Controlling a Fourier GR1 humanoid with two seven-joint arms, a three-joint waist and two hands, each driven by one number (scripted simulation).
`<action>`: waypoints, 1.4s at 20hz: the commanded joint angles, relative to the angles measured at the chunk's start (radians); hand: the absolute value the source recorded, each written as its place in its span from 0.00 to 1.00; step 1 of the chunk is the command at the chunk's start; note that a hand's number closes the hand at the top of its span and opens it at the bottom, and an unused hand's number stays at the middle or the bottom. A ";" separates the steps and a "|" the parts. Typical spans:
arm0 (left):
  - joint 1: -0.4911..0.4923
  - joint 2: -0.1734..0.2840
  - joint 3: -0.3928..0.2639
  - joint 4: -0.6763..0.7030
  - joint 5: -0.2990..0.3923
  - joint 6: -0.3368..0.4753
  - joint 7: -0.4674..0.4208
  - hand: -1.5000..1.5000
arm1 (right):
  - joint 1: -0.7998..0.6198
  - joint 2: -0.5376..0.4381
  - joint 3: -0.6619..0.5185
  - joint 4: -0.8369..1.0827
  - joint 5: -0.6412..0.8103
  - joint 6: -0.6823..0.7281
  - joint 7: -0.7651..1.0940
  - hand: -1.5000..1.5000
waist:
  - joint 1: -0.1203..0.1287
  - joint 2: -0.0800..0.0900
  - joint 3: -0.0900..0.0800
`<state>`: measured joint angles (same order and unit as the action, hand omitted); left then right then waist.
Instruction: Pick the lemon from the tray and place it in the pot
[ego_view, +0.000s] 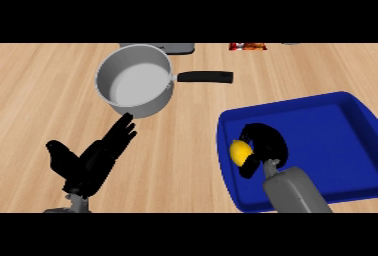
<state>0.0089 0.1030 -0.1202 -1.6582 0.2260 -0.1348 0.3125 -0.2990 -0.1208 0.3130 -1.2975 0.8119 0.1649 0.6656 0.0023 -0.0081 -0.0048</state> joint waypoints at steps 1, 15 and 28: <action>0.060 0.020 0.004 -0.056 0.010 -0.023 -0.004 0.50 | 0.065 0.085 0.150 -0.114 0.083 0.014 0.074 1.00 | 0.000 0.004 0.004; 0.007 -0.022 -0.001 -0.002 -0.037 0.014 -0.009 0.50 | 0.103 0.060 0.271 -0.704 0.343 0.091 0.350 1.00 | -0.014 0.001 0.004; 0.040 -0.006 0.016 -0.034 -0.006 -0.027 -0.011 0.50 | -0.462 0.120 0.074 -0.720 0.105 0.202 0.459 1.00 | 0.014 0.007 0.003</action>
<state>0.0233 0.0823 -0.1234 -1.7008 0.2049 -0.1341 0.3376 -0.5708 -0.0149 0.4395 -2.0602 1.0146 0.3292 0.9775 0.0088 -0.0020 -0.0007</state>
